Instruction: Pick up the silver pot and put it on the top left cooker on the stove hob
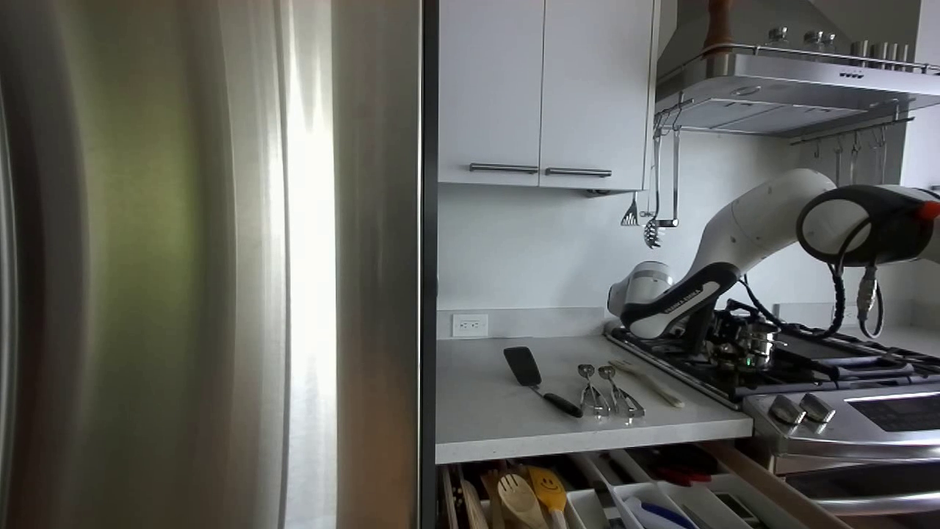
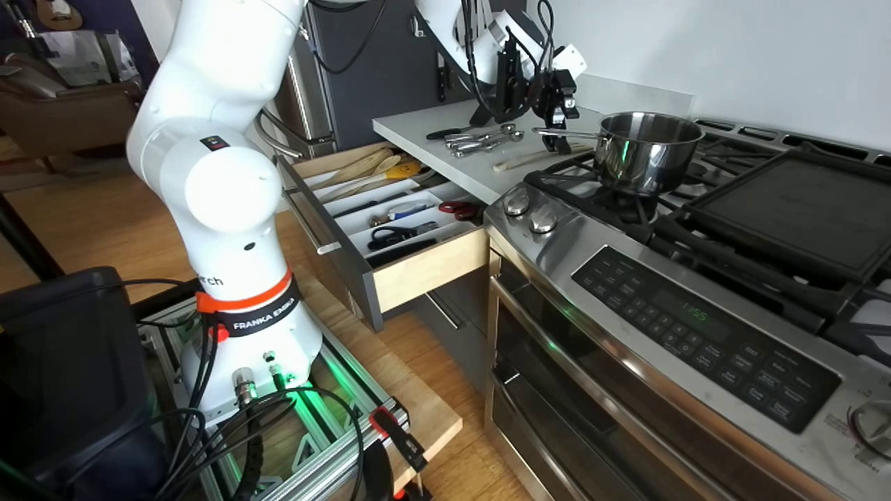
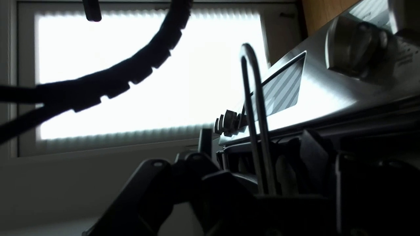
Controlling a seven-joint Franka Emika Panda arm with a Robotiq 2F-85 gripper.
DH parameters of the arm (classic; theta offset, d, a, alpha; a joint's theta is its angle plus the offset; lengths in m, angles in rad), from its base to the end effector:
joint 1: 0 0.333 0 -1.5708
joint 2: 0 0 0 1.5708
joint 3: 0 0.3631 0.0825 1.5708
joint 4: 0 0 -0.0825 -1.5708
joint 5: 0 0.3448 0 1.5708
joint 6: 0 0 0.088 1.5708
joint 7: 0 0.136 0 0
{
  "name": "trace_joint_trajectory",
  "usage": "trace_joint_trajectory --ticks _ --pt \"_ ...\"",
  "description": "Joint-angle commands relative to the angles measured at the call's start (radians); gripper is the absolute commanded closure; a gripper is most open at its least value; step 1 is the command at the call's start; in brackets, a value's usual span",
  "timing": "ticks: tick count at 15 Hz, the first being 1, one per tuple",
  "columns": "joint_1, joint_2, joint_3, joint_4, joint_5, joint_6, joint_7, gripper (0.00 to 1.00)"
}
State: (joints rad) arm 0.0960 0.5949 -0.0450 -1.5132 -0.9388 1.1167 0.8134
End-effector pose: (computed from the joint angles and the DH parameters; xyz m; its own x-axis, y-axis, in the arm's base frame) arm 0.5848 -0.0941 0.3938 0.7775 -0.6268 0.0520 -0.1737 -0.1346 0.9756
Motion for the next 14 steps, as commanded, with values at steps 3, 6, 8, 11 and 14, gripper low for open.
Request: trace_joint_trajectory --ticks 3,6,8,11,14 --pt "0.023 0.009 -0.005 0.003 -0.016 -0.058 0.062 0.57" --pt "0.023 0.009 -0.005 0.003 -0.023 -0.080 0.058 0.71" --pt "0.021 0.011 -0.004 0.005 -0.028 -0.095 0.040 0.64" --pt "0.016 0.019 -0.006 0.013 -0.034 -0.113 0.016 0.60" --pt "0.011 0.028 -0.007 0.018 -0.048 -0.129 -0.016 0.53"
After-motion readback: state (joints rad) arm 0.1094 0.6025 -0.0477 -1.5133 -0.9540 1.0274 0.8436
